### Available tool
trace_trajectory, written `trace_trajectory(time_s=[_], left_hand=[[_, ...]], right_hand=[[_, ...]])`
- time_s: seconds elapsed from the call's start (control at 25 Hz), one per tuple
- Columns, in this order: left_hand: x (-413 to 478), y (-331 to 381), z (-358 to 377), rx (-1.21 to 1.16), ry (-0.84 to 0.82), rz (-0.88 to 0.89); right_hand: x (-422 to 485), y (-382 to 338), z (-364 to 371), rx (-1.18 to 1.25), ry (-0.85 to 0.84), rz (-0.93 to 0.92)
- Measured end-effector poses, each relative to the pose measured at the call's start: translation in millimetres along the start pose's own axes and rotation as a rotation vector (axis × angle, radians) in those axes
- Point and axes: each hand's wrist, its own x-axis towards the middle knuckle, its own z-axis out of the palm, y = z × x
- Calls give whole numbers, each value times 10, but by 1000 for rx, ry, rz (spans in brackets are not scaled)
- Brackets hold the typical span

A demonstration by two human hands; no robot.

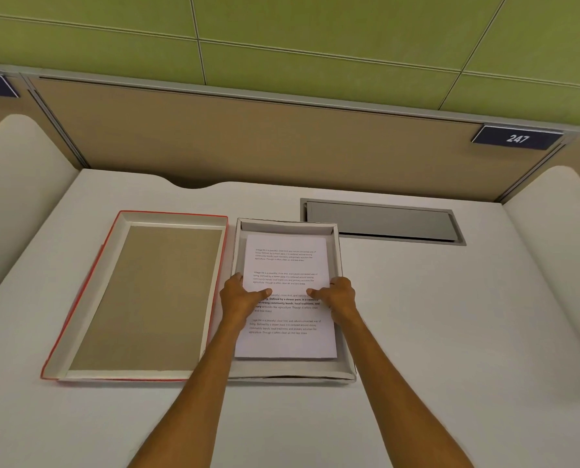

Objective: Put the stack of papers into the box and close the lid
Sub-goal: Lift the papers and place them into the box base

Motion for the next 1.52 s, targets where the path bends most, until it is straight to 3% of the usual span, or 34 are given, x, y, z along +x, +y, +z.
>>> trace_trajectory(time_s=[0.24, 0.32, 0.4, 0.48, 0.56, 0.64, 0.8, 1.16, 1.52], left_hand=[[-135, 107, -107, 148, -72, 63], [-302, 170, -192, -19, -74, 36], [-496, 224, -267, -353, -142, -142], [-669, 212, -289, -711, -307, -468], [-839, 170, -259, -867, -446, -725], [-953, 70, -180, -938, -509, -845], [-1021, -69, 4, -1068, -482, -845], [-849, -179, 156, -1014, -420, -907], [-773, -254, 238, -990, -346, -917]], right_hand=[[27, -57, -47, -44, -7, -47], [84, -202, -100, -77, 13, -99], [152, -421, -161, -103, -4, -193], [236, -674, -193, -142, -53, -312], [332, -887, -184, -262, -110, -431], [466, -1012, -140, -438, -144, -513], [664, -1087, 0, -617, -249, -580], [954, -1199, 217, -769, -499, -551], [1078, -1117, 299, -815, -506, -537]])
